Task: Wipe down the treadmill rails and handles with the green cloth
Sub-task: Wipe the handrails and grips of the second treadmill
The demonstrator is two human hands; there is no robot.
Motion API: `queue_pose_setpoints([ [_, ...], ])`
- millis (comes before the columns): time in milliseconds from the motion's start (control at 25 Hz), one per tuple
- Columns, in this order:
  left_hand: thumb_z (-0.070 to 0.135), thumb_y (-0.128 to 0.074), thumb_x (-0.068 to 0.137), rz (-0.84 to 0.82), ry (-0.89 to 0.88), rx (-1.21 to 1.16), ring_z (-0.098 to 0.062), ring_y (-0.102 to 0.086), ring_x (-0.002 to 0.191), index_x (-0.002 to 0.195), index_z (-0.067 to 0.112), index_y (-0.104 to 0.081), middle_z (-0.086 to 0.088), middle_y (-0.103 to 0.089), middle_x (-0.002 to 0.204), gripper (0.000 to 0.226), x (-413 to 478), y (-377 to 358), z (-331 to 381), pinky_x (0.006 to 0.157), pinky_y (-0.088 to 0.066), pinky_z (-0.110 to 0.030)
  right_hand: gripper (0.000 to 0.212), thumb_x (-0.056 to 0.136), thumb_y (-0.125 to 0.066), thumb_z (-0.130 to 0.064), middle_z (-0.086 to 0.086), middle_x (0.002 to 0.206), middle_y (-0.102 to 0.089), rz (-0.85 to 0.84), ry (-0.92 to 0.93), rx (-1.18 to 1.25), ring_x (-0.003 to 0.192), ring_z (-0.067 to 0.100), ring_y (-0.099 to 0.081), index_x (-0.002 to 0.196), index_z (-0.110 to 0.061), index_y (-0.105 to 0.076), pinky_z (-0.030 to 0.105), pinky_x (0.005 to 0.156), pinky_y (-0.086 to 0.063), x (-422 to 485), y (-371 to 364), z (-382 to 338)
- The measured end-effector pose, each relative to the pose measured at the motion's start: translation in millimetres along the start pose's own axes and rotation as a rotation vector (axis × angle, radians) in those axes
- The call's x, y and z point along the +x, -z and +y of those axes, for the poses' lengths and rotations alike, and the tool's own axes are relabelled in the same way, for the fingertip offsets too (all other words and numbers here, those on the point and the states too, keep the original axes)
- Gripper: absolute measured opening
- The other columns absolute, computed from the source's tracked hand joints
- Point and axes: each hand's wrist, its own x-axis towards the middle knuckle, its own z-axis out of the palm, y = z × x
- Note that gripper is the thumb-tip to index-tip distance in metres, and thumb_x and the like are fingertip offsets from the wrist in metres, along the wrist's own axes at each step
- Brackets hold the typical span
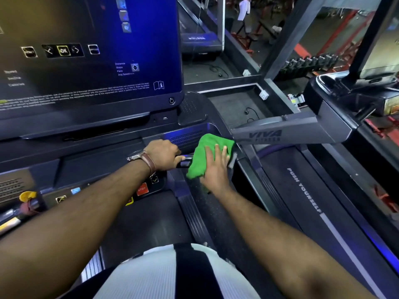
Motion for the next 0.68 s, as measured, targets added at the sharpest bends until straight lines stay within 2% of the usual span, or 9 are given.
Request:
queue_pose_setpoints([
  [80,0.053,-0.042,0.093,-0.014,-0.009,-0.038,-0.028,-0.062,0.096,0.109,0.026,-0.067,-0.006,-0.069,0.102,0.040,-1,3,-1,0.072,-0.048,-0.033,0.096,0.058,-0.080,-0.037,0.011,0.139,-0.047,-0.072,0.058,-0.118,0.131,0.036,-0.040,0.143,-0.025,-0.038,0.046,0.113,-0.029,26,19,-1],
  [160,0.051,-0.051,0.090,-0.050,-0.014,-0.108,-0.028,-0.062,0.100,0.115,0.025,-0.066,-0.007,-0.069,0.105,0.039,-2,6,-3,0.077,-0.048,-0.034,0.084,0.057,-0.078,-0.045,0.004,0.120,-0.060,-0.115,0.183,-0.127,0.112,0.031,-0.055,0.132,-0.030,-0.046,0.040,0.098,-0.043,39,28,13],
  [240,0.046,-0.059,0.086,-0.090,-0.019,-0.169,-0.028,-0.062,0.099,0.114,0.024,-0.067,-0.006,-0.070,0.103,0.037,-1,6,-7,0.078,-0.049,-0.033,0.072,0.057,-0.076,-0.048,0.000,0.111,-0.064,-0.120,0.219,-0.097,0.106,0.028,-0.059,0.122,-0.029,-0.052,0.039,0.091,-0.046,43,26,27],
  [320,0.039,-0.065,0.080,-0.103,-0.007,-0.224,-0.028,-0.063,0.096,0.112,0.023,-0.066,-0.005,-0.071,0.100,0.037,0,6,-10,0.077,-0.051,-0.034,0.064,0.057,-0.075,-0.049,0.000,0.104,-0.064,-0.027,0.126,-0.142,0.100,0.029,-0.059,0.115,-0.029,-0.055,0.039,0.089,-0.045,39,18,19],
  [400,0.030,-0.068,0.075,-0.102,0.020,-0.325,-0.030,-0.062,0.102,0.127,0.016,-0.055,-0.007,-0.068,0.111,0.056,2,7,-11,0.084,-0.051,-0.035,0.060,0.058,-0.078,-0.043,0.004,0.098,-0.064,0.087,0.041,-0.225,0.092,0.030,-0.057,0.113,-0.027,-0.059,0.041,0.088,-0.042,29,4,-15],
  [480,0.024,-0.065,0.073,-0.110,0.037,-0.386,-0.031,-0.052,0.121,0.146,0.006,-0.030,-0.014,-0.053,0.135,0.083,3,6,-9,0.099,-0.044,-0.035,0.048,0.065,-0.077,-0.030,0.007,0.094,-0.062,0.221,0.089,-0.215,0.088,0.030,-0.056,0.109,-0.020,-0.061,0.044,0.088,-0.041,16,-12,-56],
  [560,0.027,-0.053,0.065,-0.119,0.020,-0.394,-0.031,-0.043,0.131,0.148,0.003,-0.024,-0.017,-0.041,0.145,0.091,2,7,-9,0.107,-0.037,-0.035,0.041,0.073,-0.069,-0.021,0.010,0.106,-0.060,0.278,0.228,-0.123,0.101,0.032,-0.057,0.113,-0.015,-0.059,0.050,0.097,-0.040,4,-18,-79],
  [600,0.029,-0.048,0.061,-0.107,-0.009,-0.401,-0.032,-0.044,0.129,0.145,0.003,-0.030,-0.017,-0.043,0.143,0.089,2,6,-10,0.106,-0.037,-0.037,0.045,0.076,-0.064,-0.020,0.011,0.118,-0.058,0.284,0.313,-0.089,0.113,0.033,-0.054,0.120,-0.014,-0.056,0.054,0.103,-0.037,1,-20,-73],
  [680,0.044,-0.044,0.063,-0.080,-0.053,-0.416,-0.032,-0.047,0.126,0.139,0.005,-0.043,-0.015,-0.049,0.138,0.085,3,5,-11,0.106,-0.037,-0.038,0.068,0.076,-0.052,-0.022,0.012,0.145,-0.045,0.297,0.548,-0.201,0.134,0.034,-0.041,0.143,-0.020,-0.039,0.056,0.112,-0.027,0,-19,-37],
])
